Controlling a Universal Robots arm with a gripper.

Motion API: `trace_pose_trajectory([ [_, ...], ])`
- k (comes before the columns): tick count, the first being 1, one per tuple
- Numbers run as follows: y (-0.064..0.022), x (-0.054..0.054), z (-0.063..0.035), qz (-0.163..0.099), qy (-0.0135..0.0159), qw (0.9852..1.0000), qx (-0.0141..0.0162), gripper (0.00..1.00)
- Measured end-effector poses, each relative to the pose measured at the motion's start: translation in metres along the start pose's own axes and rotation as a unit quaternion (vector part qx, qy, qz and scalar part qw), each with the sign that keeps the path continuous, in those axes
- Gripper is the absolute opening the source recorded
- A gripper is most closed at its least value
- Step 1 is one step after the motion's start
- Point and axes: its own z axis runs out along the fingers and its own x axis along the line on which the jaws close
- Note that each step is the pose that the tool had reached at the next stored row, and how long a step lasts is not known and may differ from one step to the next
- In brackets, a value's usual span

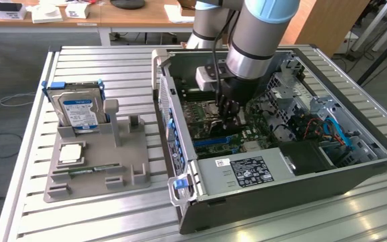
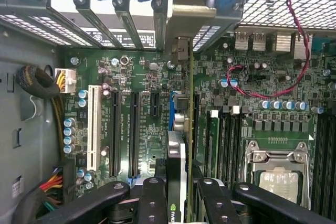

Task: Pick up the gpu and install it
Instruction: 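Insert the gpu into the slot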

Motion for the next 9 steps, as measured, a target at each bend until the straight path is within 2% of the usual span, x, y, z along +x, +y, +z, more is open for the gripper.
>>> trace_pose_trajectory([
  [9, 0.0009, 0.0001, 0.0004, 0.0, 0.0001, 1.0, -0.0002, 0.27],
])
